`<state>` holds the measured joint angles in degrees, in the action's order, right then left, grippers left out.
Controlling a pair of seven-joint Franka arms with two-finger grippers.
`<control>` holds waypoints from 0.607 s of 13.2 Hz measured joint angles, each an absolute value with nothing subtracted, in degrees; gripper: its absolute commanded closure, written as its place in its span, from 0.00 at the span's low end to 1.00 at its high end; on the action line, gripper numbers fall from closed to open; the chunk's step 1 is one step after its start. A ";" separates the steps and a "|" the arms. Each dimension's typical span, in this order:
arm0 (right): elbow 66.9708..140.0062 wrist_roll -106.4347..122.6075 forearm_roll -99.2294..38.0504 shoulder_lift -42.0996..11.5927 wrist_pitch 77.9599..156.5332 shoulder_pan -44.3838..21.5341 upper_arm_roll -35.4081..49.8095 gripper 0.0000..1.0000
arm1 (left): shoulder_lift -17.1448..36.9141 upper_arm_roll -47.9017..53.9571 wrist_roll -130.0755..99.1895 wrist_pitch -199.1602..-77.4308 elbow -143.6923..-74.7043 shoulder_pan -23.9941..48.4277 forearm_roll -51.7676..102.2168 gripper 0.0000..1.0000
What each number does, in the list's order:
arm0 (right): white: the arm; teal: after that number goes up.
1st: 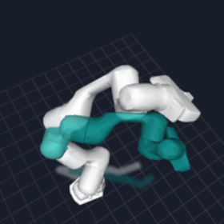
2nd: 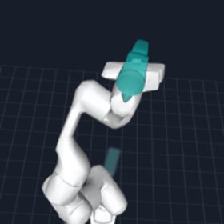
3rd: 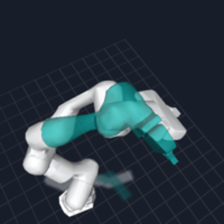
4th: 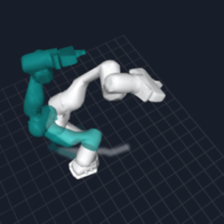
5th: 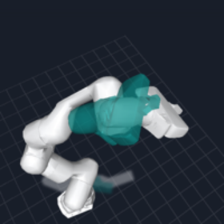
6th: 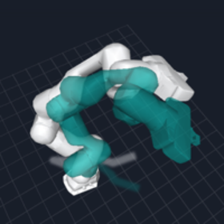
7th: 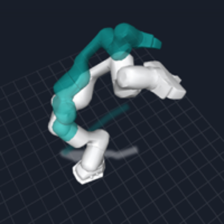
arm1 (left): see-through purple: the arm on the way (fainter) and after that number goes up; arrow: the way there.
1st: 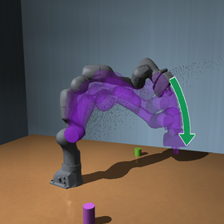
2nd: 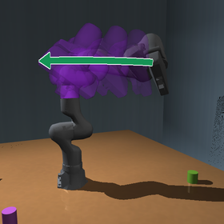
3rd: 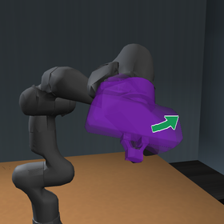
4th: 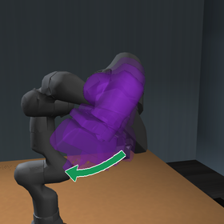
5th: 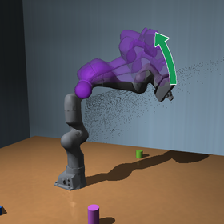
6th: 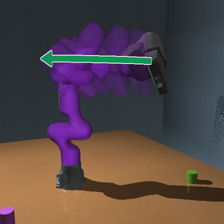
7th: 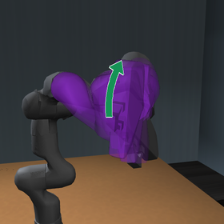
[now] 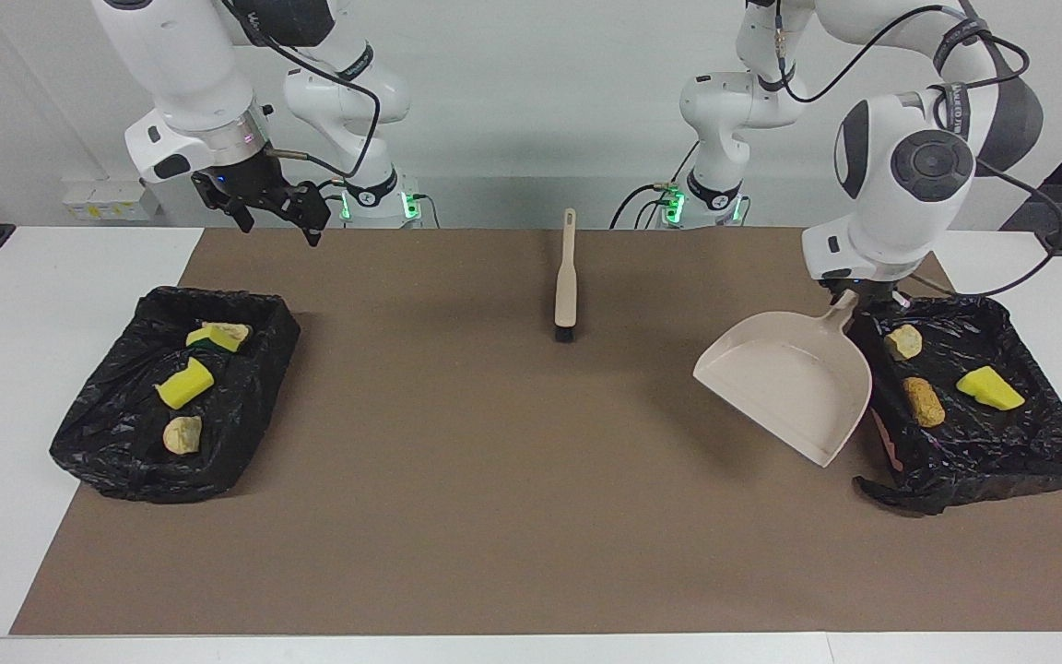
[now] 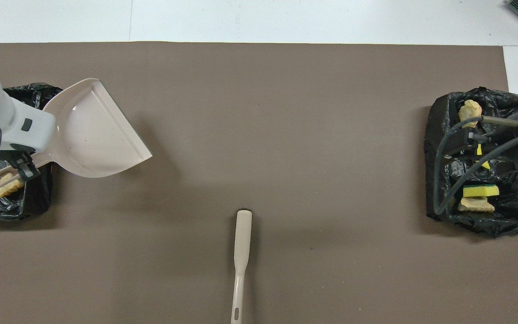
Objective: Sweep and dump trash in bin
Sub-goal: 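Lift the empty dustpan away from the bag with the left gripper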
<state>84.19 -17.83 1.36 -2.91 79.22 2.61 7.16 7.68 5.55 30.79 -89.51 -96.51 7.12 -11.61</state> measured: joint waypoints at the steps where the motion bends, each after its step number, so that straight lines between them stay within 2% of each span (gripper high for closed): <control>1: 84.19 -17.83 1.36 -2.91 79.22 2.61 7.16 0.00 | 7.69 5.66 26.84 -89.51 -96.67 8.94 -9.86 1.00; 4: 84.19 -17.83 1.36 -2.91 79.22 2.61 7.16 0.00 | 8.45 5.82 14.39 -90.37 -97.23 15.09 -4.68 1.00; 8: 84.19 -17.83 1.36 -2.91 79.22 2.61 7.16 0.00 | 13.59 5.88 -2.79 -98.80 -97.36 22.39 2.10 1.00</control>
<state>84.19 -17.83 1.36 -2.91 79.22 2.61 7.16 13.59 5.88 -2.79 -98.80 -97.36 22.39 2.10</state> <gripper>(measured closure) 0.000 0.678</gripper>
